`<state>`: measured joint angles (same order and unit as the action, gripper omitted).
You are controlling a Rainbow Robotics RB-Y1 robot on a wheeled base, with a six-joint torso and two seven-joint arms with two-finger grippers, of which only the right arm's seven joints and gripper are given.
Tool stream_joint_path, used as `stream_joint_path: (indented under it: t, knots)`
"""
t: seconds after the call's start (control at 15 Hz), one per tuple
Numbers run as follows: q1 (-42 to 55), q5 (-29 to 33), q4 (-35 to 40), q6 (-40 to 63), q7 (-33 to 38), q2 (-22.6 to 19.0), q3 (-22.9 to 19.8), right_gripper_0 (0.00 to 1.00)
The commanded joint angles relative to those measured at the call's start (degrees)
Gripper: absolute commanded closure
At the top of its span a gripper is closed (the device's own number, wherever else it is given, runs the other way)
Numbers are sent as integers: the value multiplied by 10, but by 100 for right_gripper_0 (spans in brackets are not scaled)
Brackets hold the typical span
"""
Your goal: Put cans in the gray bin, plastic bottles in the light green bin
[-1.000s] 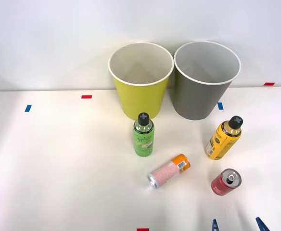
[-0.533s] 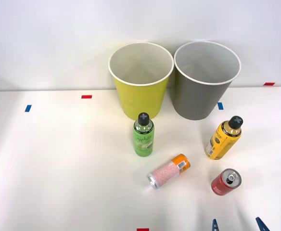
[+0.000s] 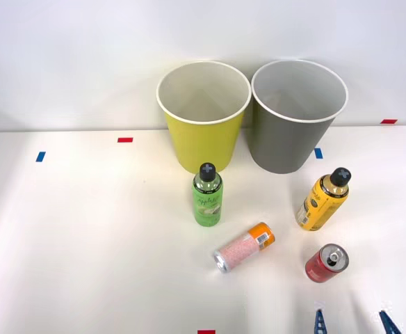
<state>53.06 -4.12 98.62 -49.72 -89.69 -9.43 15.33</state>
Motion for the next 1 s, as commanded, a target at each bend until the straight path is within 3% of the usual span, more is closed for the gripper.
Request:
stream_joint_path:
  t: [0.07, 0.33, 1.0]
  knots:
    - [-23, -56, 0, 1, -45, -9, 30, 0]
    - [-52, -133, -22, 2, -105, -15, 59, 0]
    - [-193, -142, -107, 2, -105, 3, 41, 0]
